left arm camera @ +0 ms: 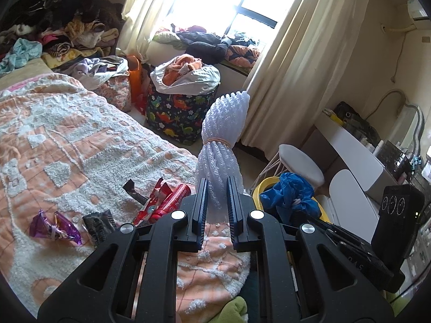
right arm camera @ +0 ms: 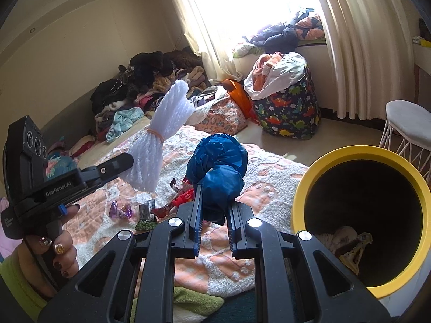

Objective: Collect trash
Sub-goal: 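Lift the blue bag and white net and carry both toward the yellow bin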

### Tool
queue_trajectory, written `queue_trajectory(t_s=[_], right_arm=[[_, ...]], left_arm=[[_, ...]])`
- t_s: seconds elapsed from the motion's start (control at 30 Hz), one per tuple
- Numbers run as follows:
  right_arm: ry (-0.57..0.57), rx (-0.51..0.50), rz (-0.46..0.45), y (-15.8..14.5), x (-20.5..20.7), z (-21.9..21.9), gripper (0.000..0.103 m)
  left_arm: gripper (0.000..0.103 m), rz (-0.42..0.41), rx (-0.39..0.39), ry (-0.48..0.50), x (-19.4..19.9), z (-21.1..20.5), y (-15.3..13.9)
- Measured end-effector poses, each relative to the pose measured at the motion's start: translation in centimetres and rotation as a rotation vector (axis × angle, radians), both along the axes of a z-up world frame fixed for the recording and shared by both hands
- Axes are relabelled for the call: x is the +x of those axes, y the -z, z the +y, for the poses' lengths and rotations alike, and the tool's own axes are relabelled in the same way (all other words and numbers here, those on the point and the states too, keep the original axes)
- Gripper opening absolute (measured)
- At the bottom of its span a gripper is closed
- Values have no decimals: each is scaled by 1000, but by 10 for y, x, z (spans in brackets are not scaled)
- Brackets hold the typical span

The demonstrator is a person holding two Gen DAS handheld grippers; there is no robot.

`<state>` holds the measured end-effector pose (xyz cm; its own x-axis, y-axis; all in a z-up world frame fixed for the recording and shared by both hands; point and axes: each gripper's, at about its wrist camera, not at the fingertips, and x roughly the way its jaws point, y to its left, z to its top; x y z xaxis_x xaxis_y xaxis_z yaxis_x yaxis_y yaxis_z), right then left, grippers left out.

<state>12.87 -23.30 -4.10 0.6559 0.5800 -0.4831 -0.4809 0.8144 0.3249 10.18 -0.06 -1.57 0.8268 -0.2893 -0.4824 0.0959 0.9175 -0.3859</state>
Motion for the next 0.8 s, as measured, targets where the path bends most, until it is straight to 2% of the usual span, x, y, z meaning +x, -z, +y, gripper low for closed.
queue_trajectory(t_s=[0.8], right_arm=[[153, 73, -2, -8, 17, -61, 15]], left_arm=[[9, 6, 58, 107, -1, -48, -2]])
